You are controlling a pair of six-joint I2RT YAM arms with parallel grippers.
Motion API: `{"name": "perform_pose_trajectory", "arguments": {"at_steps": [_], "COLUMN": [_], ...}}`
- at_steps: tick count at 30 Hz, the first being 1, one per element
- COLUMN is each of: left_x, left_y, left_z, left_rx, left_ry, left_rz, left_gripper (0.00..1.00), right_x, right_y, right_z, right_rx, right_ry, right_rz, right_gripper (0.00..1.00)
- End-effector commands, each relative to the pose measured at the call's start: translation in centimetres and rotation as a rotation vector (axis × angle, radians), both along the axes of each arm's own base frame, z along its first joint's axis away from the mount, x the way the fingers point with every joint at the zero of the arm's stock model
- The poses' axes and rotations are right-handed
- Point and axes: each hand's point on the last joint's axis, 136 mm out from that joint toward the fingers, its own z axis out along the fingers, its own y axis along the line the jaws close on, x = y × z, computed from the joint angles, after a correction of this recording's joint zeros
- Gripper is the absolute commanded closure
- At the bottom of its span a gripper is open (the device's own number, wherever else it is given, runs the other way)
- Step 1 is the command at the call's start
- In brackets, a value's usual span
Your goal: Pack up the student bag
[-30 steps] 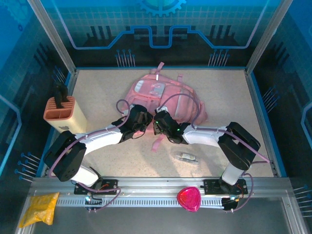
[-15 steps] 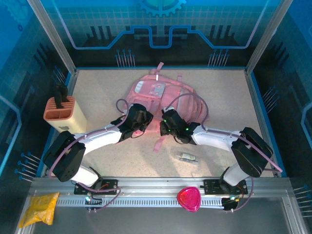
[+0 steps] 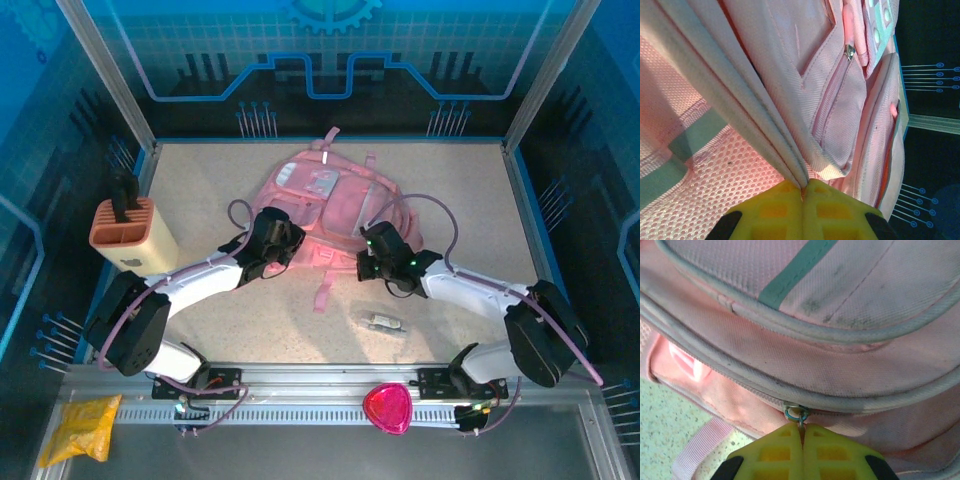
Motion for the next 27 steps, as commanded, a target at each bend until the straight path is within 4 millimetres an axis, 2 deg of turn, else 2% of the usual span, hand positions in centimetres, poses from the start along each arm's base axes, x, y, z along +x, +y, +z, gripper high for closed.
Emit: {"name": "perform_pose_trajectory", "arguments": {"at_steps": [1,4,7,9,12,19,24,27], "left_x": [0.6,0.6,0.7,0.8,0.9,1.8,2.0,3.0], "left_y": [1.5,1.4,1.1,1.0,1.0,2.4,3.9,4.3], "left_z": [0.4,0.4,0.5,0.5,0.7,1.3,0.6,0.7], "left_rx": [0.060,0.059,0.055,0.057,0.074,0.144,0.168,0.155], "left_ry": [-0.024,-0.027,-0.031,-0.029,-0.033,-0.022,-0.007,-0.003], "left_rz": [0.022,0.014,0.006,-0.001,-0.007,-0.030,-0.014,-0.031], "left_gripper": [1.00,1.00,1.00,1.00,1.00,1.00,1.00,1.00], "right_x": [-0.4,0.1,0.5,0.8,1.1,0.6,-0.2,-1.2], "right_y": [-0.7,-0.5,0.3,0.4,-0.1,-3.3,-5.9,-4.7], "right_z": [-2.4,-2.9,-3.2,-3.4,-3.4,-2.0,-0.9,-0.5], "right_rx": [-0.075,-0.084,-0.065,-0.075,-0.099,-0.105,-0.086,-0.035], "right_ry": [0.080,0.081,0.085,0.095,0.087,0.079,0.089,0.111], "right_rz": [0.022,0.015,0.021,0.014,-0.007,-0.094,-0.139,-0.092], "right_gripper": [1.00,0.98,0.86,0.88,1.00,1.00,1.00,1.00]}}
